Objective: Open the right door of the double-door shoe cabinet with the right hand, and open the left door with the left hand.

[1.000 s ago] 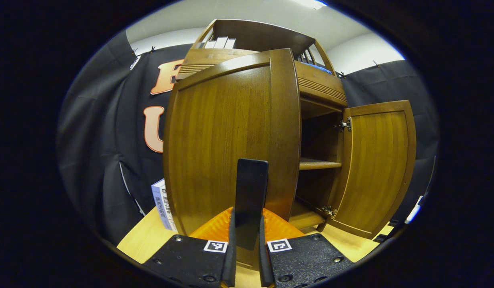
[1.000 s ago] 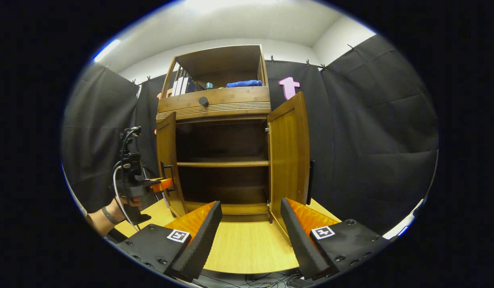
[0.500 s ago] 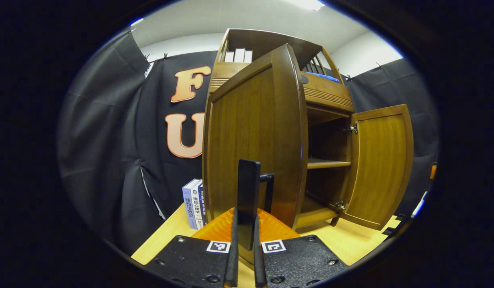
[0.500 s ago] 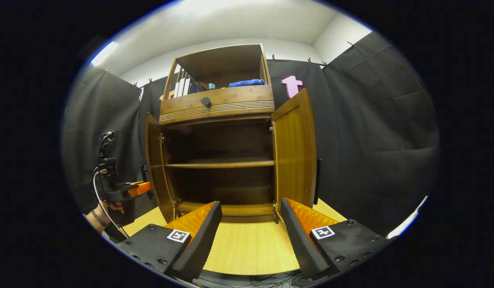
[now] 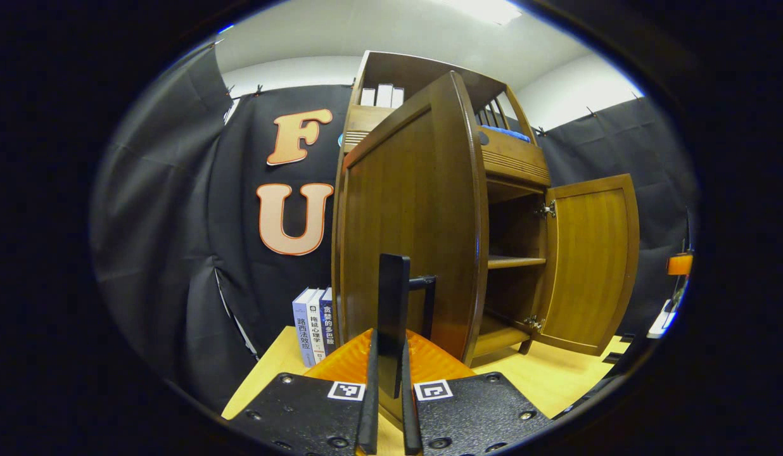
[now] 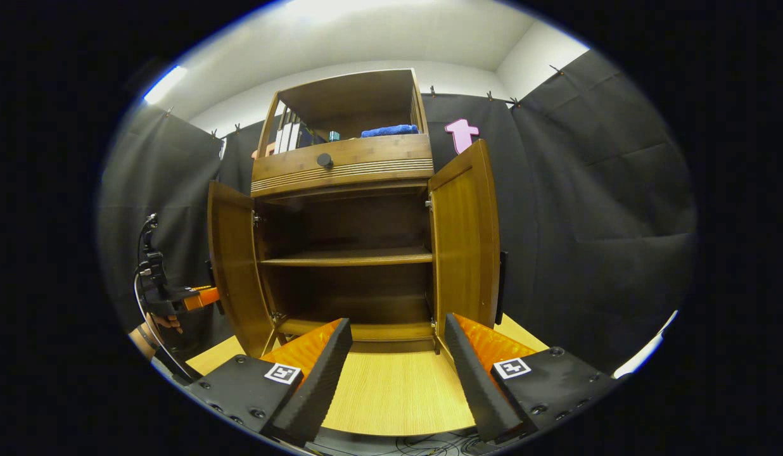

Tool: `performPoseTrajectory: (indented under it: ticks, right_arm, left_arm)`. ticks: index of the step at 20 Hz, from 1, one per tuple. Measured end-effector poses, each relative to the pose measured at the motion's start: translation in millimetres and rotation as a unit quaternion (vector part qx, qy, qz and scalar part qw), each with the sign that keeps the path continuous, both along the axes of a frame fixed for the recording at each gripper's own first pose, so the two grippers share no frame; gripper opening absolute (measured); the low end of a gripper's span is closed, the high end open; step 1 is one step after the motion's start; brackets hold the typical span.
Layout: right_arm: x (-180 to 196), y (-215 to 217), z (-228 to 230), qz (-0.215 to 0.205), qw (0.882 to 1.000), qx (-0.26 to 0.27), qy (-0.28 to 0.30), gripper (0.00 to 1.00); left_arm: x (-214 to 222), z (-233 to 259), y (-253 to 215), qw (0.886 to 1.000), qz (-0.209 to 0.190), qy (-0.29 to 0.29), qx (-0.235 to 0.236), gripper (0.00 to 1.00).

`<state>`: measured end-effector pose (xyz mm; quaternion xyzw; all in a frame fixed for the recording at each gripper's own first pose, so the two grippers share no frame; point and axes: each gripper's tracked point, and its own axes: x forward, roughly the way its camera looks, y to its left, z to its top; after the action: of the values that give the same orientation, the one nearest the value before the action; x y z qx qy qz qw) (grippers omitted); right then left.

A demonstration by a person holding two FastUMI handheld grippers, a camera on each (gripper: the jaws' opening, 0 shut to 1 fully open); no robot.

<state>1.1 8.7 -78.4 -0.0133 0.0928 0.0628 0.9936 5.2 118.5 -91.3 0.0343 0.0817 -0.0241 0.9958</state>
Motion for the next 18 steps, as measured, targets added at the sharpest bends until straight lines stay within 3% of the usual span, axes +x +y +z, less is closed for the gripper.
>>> performPoseTrajectory:
  ticks: [5, 6, 9, 10, 11, 12, 13, 14, 18]
  right_arm:
    - [0.6, -1.1, -1.2, 0.002, 1.000, 0.005, 0.000, 0.89]
    - [1.4, -2.4, -2.6, 0.002, 1.000, 0.003, 0.000, 0.89]
    - [1.2, -3.4, -4.3, 0.003, 1.000, 0.006, 0.003, 0.89]
    - [1.6, -2.7, -4.7, 0.004, 1.000, 0.008, 0.004, 0.89]
    - [1.4, -1.9, -5.0, 0.004, 1.000, 0.008, 0.004, 0.89]
    - [0.7, -2.8, -5.6, 0.004, 1.000, 0.007, 0.004, 0.95]
    - [0.1, -3.6, -6.3, 0.004, 1.000, 0.006, 0.005, 0.95]
    - [-0.6, -3.4, -6.6, 0.005, 1.000, 0.007, 0.007, 0.89]
    - [3.3, -5.7, -4.9, 0.000, 1.000, 0.011, 0.003, 0.89]
  left_arm:
    - [-6.2, 13.0, 52.4, 0.998, 0.052, -0.026, 0.020, 0.13]
    - [-7.9, 15.0, 61.0, 0.998, 0.061, -0.028, 0.012, 0.08]
    - [-10.9, 10.2, 64.0, 0.998, 0.053, -0.032, -0.030, 0.00]
    - [-11.2, 10.2, 65.3, 0.998, 0.048, -0.033, -0.032, 0.09]
    - [-12.4, 9.1, 64.9, 0.998, 0.043, -0.029, -0.030, 0.09]
    - [-15.2, 7.5, 63.5, 0.999, 0.037, -0.022, -0.025, 0.11]
    - [-17.9, 8.1, 61.6, 0.999, 0.030, -0.018, -0.014, 0.10]
    - [-24.9, 6.8, 61.4, 1.000, 0.028, -0.014, 0.001, 0.08]
    - [-57.8, 8.1, 61.2, 0.999, 0.041, -0.008, 0.029, 0.10]
